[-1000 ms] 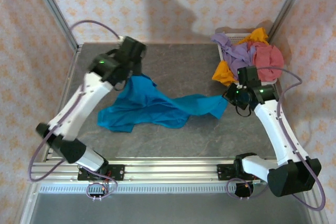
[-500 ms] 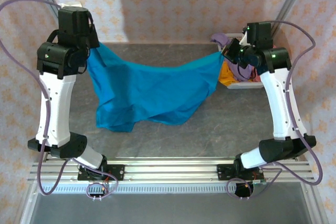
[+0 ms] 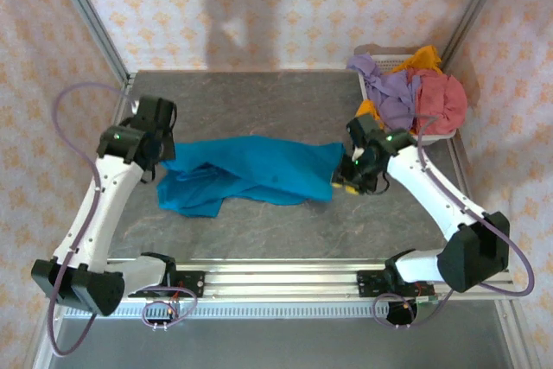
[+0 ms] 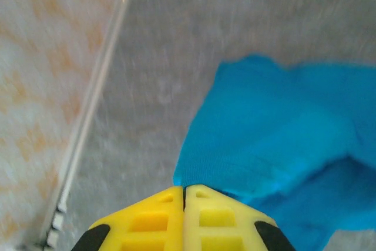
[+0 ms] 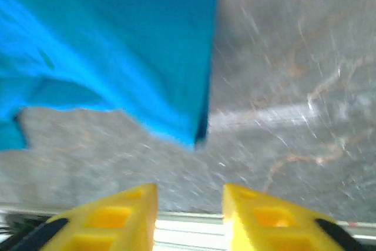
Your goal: Fold and stack the t-shirts
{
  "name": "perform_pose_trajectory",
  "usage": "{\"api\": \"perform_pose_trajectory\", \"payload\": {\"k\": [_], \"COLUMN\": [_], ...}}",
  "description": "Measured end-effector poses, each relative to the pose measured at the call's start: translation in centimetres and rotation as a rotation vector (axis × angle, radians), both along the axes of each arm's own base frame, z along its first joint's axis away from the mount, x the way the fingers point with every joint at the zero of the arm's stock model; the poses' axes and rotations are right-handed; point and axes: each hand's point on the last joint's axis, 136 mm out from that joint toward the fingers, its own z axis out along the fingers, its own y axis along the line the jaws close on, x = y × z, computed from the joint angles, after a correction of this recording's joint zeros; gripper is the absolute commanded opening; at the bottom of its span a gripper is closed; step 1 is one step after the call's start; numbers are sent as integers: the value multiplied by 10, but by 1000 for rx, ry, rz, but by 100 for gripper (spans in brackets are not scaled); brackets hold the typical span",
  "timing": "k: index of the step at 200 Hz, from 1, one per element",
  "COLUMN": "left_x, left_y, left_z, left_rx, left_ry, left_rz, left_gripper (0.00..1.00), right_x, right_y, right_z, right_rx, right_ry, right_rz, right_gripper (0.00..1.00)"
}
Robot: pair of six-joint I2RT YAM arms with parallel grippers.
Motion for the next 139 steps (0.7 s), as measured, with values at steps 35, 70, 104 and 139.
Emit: {"api": "perform_pose_trajectory", "payload": {"k": [35,70,104,139], "left_x": [-36,-28,-20,-14], "left_y": [-3,-8,-4,3], "left_z": [-59,-65,-62,-53], "left_rx": [-59,-91,-95,-106], "left_ry": [100,83,78,55], "left_rz": [32,43,60,80], "left_gripper": [0,0,0,0], "right_x": [-19,-12,-15,-6], "right_y": [-9,3,14,26], "right_z": [-17,-40,-77,-92], "right_rx": [7,76,113,150], "right_ry": [14,1,90,122], "right_rz": [-57,-71,-91,-91], "right_gripper": [38,37,34,33]}}
